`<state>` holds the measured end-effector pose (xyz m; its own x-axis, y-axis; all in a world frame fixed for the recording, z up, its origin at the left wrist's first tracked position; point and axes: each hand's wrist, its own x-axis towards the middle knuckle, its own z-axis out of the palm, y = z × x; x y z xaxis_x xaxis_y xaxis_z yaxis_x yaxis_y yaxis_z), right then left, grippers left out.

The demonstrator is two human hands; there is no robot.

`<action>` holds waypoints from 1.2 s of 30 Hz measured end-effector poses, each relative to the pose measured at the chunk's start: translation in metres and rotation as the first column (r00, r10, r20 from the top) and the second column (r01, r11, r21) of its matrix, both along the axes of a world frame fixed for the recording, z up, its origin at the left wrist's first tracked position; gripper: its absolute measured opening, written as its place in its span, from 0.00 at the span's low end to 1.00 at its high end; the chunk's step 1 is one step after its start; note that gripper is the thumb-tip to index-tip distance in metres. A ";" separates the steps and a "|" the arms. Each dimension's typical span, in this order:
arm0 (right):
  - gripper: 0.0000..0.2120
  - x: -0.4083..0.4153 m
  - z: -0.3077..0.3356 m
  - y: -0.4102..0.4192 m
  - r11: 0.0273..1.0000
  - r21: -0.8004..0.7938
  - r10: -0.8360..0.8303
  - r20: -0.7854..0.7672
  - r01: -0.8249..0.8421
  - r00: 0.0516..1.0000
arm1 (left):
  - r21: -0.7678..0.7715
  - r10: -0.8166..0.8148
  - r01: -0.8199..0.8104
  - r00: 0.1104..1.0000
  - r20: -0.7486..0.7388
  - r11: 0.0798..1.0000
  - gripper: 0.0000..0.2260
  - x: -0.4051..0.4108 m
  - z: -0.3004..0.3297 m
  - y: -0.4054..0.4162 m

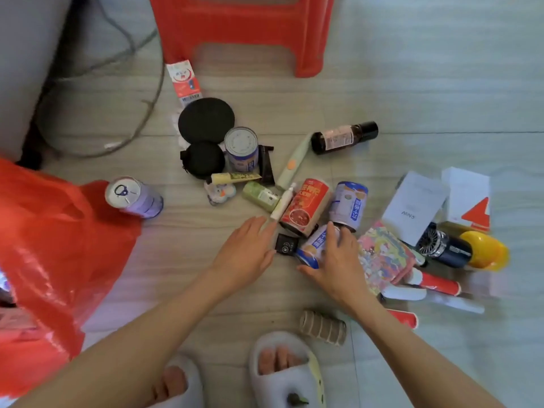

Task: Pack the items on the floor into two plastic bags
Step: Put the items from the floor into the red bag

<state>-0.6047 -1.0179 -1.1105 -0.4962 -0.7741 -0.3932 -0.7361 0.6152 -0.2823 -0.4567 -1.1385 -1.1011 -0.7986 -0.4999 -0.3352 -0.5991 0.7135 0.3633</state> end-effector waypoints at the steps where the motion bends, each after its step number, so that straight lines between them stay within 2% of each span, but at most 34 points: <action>1: 0.49 -0.001 -0.003 0.003 1.000 -0.008 -0.011 0.012 0.011 1.000 | 0.000 -0.019 0.019 0.999 -0.038 1.000 0.27 -0.010 -0.003 -0.003; 3: 0.49 -0.002 -0.006 0.006 0.999 -0.034 -0.016 0.043 0.017 0.999 | -0.016 -0.040 0.039 0.995 -0.087 0.999 0.29 -0.033 -0.009 -0.007; 5: 0.49 -0.004 -0.007 0.008 0.999 -0.043 -0.015 0.075 0.019 0.997 | 0.001 0.018 -0.018 0.991 -0.135 1.000 0.30 -0.054 -0.014 -0.008; 8: 0.50 -0.004 -0.005 0.008 0.997 -0.058 -0.035 0.105 0.041 0.994 | 0.162 0.197 -0.173 0.970 -0.146 0.971 0.35 -0.074 -0.023 -0.004; 12: 0.50 -0.005 -0.003 0.010 0.996 -0.065 -0.053 0.136 0.063 0.989 | 0.286 0.288 -0.250 0.953 -0.098 0.925 0.39 -0.086 -0.026 0.000; 14: 0.50 -0.006 -0.003 0.011 0.995 -0.071 -0.058 0.133 0.068 0.989 | 0.370 0.350 -0.296 0.933 -0.087 0.881 0.41 -0.082 -0.024 -0.001; 17: 0.47 -0.006 -0.002 0.013 0.994 -0.086 -0.052 0.108 0.061 0.993 | 0.516 0.500 -0.394 0.863 -0.077 0.761 0.39 -0.065 -0.015 -0.003; 18: 0.47 -0.007 -0.001 0.014 0.995 -0.087 -0.041 0.100 0.050 0.994 | 0.575 0.574 -0.446 0.818 -0.050 0.686 0.37 -0.056 -0.011 -0.001; 19: 0.47 -0.007 0.001 0.014 0.996 -0.085 -0.022 0.092 0.030 0.995 | 0.650 0.652 -0.500 0.758 0.010 0.572 0.35 -0.048 -0.006 0.002; 21: 0.47 -0.005 0.007 0.015 0.996 -0.087 0.020 0.088 -0.012 0.996 | 0.778 0.780 -0.575 0.597 0.189 0.252 0.31 -0.029 -0.002 0.008; 23: 0.46 -0.004 0.017 0.013 0.994 -0.100 0.058 0.076 -0.050 0.995 | 0.841 0.824 -0.542 0.470 0.316 -0.013 0.26 -0.008 0.006 0.011; 25: 0.46 -0.001 0.030 0.007 0.988 -0.118 0.103 0.039 -0.098 0.994 | 0.879 0.841 -0.458 0.418 0.343 -0.131 0.20 0.012 0.023 0.012; 28: 0.47 0.012 0.062 -0.009 0.975 -0.136 0.179 0.020 -0.175 0.984 | 0.914 0.890 -0.368 0.341 0.303 -0.170 0.19 0.042 0.060 0.010; 30: 0.48 0.023 0.089 -0.024 0.959 -0.164 0.238 0.021 -0.232 0.971 | 0.938 0.930 -0.324 0.292 0.222 -0.122 0.19 0.064 0.091 0.008; 33: 0.50 0.045 0.136 -0.050 0.894 -0.181 0.414 -0.016 -0.410 0.910 | 0.979 0.979 -0.202 0.189 0.074 -0.035 0.15 0.102 0.139 0.013; 34: 0.50 0.054 0.153 -0.060 0.856 -0.192 0.482 -0.037 -0.479 0.875 | 0.989 0.990 -0.149 0.134 0.034 -0.014 0.16 0.117 0.153 0.015; 36: 0.50 0.076 0.186 -0.078 0.770 -0.219 0.597 -0.085 -0.600 0.797 | 0.998 1.000 -0.052 0.011 -0.020 0.021 0.27 0.149 0.174 0.019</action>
